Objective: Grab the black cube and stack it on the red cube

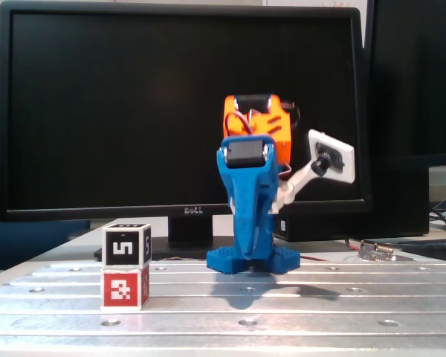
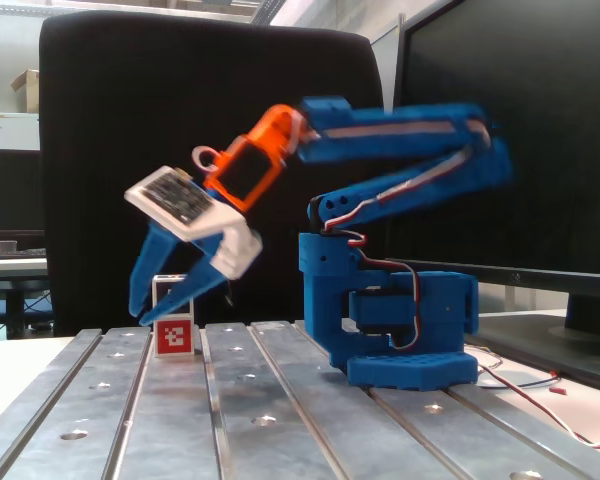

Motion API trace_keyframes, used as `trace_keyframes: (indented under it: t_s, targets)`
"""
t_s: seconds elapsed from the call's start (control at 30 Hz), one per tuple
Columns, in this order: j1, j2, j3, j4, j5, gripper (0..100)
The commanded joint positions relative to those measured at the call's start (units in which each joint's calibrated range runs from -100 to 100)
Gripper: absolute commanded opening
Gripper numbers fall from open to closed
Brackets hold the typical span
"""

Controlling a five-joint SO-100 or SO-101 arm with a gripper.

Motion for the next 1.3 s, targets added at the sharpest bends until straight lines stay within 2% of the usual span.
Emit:
trace_keyframes:
  t_s: [0.0,0.07,0.77,1.03,1.27]
  targets:
    - [0.6,-21.3,9.2,2.9,0.0,2]
    - [0.6,-27.1,11.5,6.4,-0.2,2]
    - [0.6,-24.2,12.2,11.7,0.1,2]
    - [0.6,-24.4,12.5,19.3,0.2,2]
    - [0.5,-23.6,12.5,19.8,0.2,2]
